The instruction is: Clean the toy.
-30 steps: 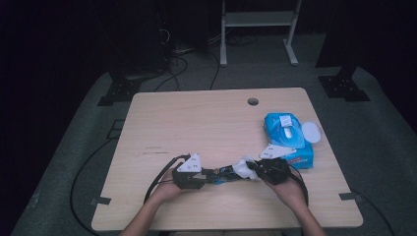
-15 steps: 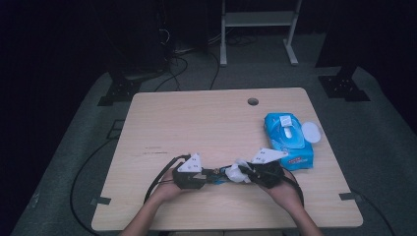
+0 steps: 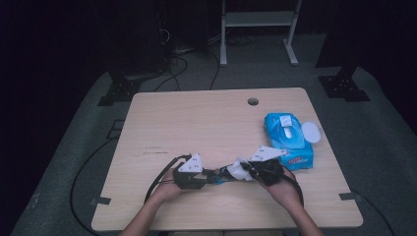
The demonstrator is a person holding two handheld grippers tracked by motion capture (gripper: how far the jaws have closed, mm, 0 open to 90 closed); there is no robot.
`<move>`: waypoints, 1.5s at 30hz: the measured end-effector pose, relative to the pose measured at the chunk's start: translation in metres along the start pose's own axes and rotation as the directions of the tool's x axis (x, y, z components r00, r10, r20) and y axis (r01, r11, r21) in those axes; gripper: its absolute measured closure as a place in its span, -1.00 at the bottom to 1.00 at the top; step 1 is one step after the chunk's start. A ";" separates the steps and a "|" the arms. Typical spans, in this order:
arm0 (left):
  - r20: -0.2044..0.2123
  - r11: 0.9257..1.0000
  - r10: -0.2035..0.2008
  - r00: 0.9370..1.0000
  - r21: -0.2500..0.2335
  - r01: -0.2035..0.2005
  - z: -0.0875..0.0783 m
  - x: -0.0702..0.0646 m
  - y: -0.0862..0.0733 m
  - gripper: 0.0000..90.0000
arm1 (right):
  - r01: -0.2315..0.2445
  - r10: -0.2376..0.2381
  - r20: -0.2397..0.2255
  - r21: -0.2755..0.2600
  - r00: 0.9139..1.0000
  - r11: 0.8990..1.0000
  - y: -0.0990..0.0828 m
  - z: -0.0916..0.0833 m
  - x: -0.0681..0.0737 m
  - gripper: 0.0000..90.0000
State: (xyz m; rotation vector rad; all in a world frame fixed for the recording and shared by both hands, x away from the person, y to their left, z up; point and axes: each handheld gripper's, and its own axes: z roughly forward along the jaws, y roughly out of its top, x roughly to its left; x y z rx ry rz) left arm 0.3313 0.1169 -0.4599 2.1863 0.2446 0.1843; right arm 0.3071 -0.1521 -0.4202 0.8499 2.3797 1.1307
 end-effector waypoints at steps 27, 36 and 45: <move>0.001 1.000 0.007 1.000 -0.002 -0.007 0.002 0.000 0.001 0.57 | -0.062 0.062 -0.002 0.005 0.998 0.998 -0.003 -0.003 -0.018 0.95; -0.001 1.000 0.013 1.000 0.000 -0.013 0.002 -0.001 0.001 0.57 | -0.090 0.090 0.041 0.022 0.995 0.996 -0.014 -0.012 -0.031 0.95; -0.011 1.000 0.015 1.000 0.008 -0.015 -0.001 0.002 0.001 0.57 | -0.089 0.088 0.025 0.047 0.996 0.995 -0.015 -0.013 -0.033 0.95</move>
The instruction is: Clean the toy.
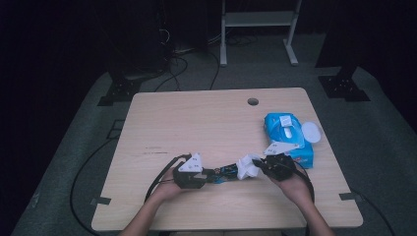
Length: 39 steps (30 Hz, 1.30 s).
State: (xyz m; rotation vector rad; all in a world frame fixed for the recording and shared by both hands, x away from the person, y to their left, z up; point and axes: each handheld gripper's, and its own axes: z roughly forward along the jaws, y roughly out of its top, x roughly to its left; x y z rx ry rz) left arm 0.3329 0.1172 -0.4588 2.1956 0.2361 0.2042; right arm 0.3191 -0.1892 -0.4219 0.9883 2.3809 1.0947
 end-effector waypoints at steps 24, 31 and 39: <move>-0.014 1.000 -0.012 1.000 -0.003 0.012 -0.003 0.002 -0.002 0.56 | 0.110 -0.112 -0.019 -0.082 0.994 0.991 0.008 -0.007 0.029 0.42; -0.009 1.000 -0.016 1.000 -0.004 0.016 -0.002 0.003 -0.002 0.56 | 0.167 -0.167 0.003 -0.053 0.986 0.984 0.010 0.008 0.043 0.30; -0.003 1.000 -0.014 1.000 -0.004 0.014 -0.002 0.002 -0.002 0.56 | 0.170 -0.168 0.067 -0.032 0.984 0.985 0.012 0.012 0.041 0.81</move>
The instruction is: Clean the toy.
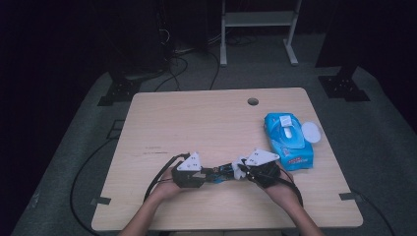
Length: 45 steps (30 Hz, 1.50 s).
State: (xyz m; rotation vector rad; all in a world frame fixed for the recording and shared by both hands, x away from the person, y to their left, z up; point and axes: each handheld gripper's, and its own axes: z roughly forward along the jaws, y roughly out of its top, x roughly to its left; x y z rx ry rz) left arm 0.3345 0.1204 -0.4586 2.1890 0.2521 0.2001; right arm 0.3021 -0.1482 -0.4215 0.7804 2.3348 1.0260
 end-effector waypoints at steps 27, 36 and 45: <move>0.004 1.000 0.002 1.000 -0.005 -0.002 0.001 -0.001 0.002 0.56 | -0.073 0.074 -0.088 0.020 0.993 0.997 0.014 0.011 -0.005 0.94; 0.006 1.000 0.004 1.000 -0.003 -0.004 0.000 -0.001 0.001 0.57 | -0.034 0.036 -0.125 0.018 0.991 0.999 0.027 0.016 0.005 0.94; -0.008 1.000 -0.008 1.000 -0.006 0.008 -0.002 0.002 0.001 0.57 | -0.139 0.144 -0.116 0.044 0.983 0.989 0.007 0.004 -0.031 0.94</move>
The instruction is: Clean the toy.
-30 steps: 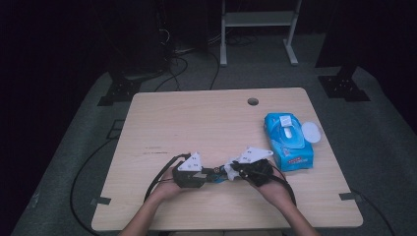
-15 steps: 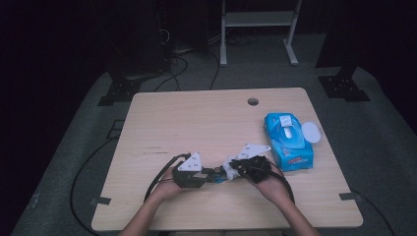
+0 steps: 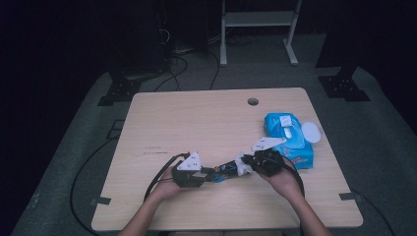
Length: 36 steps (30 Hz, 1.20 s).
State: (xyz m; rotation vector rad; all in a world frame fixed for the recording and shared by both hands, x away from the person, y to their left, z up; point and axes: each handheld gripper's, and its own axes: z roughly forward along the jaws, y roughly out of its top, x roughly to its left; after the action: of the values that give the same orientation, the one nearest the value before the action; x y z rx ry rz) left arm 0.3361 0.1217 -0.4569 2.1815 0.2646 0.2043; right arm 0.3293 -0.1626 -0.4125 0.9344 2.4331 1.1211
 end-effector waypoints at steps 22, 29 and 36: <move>0.010 0.992 -0.120 0.993 -0.037 0.120 -0.008 0.010 -0.003 0.35 | -0.015 0.014 -0.050 -0.022 0.999 1.000 -0.007 0.000 0.008 0.95; 0.053 0.977 -0.187 0.981 -0.097 0.191 -0.015 0.015 0.002 0.19 | -0.017 0.015 -0.055 -0.029 0.998 0.999 -0.009 -0.002 0.009 0.95; 0.076 0.940 -0.310 0.948 -0.124 0.318 -0.010 0.023 0.003 0.05 | -0.005 0.004 -0.063 -0.029 0.998 1.000 -0.011 -0.004 0.011 0.95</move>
State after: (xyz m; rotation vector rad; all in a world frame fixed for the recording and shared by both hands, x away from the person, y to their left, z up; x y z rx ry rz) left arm 0.3560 0.1338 -0.4471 1.9757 0.5470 -0.0187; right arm 0.3146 -0.1621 -0.4182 0.9091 2.4579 1.2022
